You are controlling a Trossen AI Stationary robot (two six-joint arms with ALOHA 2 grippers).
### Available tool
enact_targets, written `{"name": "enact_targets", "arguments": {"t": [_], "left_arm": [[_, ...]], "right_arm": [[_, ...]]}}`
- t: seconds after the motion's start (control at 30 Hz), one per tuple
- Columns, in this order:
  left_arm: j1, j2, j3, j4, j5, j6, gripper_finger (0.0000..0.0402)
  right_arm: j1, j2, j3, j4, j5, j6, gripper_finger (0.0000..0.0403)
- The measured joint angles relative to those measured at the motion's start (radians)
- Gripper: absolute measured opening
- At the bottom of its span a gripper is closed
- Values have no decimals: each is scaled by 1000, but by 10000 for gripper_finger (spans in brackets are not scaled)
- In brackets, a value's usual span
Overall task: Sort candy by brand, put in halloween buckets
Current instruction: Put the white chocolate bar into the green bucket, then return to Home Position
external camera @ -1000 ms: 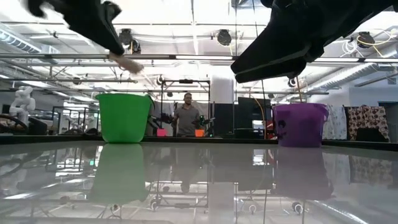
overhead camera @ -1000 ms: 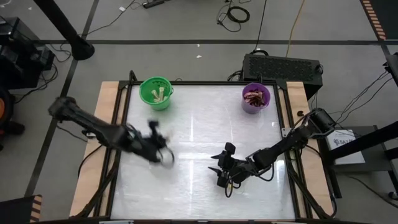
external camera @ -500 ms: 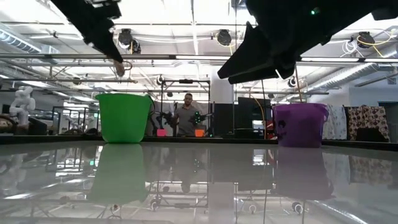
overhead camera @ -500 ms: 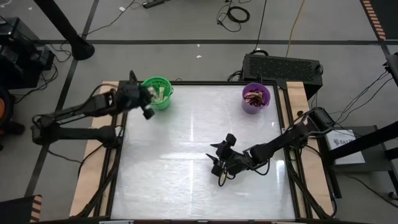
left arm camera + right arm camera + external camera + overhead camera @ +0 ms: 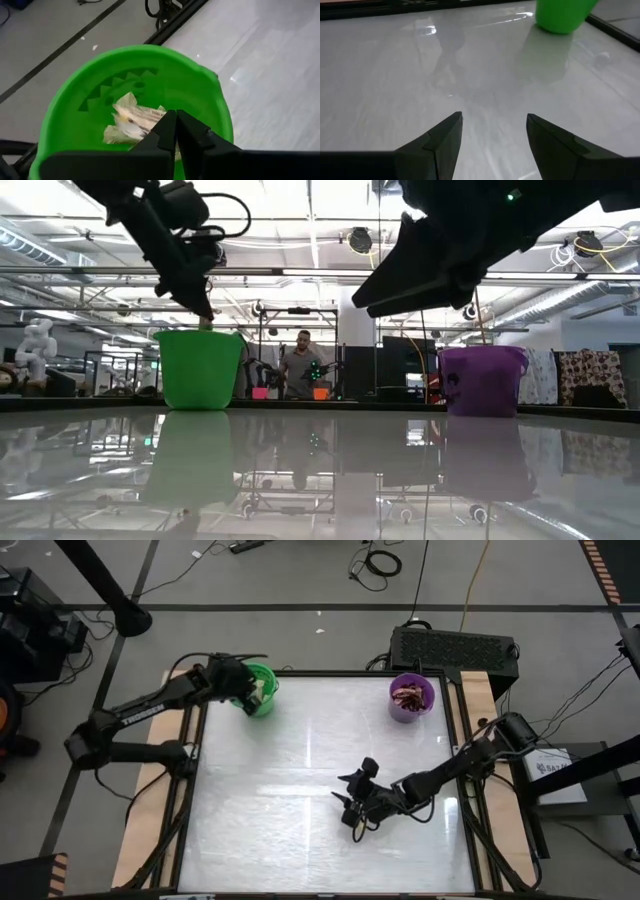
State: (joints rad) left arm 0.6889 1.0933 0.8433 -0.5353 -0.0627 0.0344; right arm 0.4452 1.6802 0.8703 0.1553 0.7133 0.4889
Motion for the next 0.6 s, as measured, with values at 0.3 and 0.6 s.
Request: {"name": "enact_targets", "arguments": {"t": [0.3, 0.6], "left_arm": [[-1, -3, 0, 29, -10, 0, 98], [-4, -111, 0, 6, 91, -33, 127]], "right_arm": [[2, 1, 0, -1, -11, 27, 212], [-9, -8, 1, 6, -12, -41, 212]]}}
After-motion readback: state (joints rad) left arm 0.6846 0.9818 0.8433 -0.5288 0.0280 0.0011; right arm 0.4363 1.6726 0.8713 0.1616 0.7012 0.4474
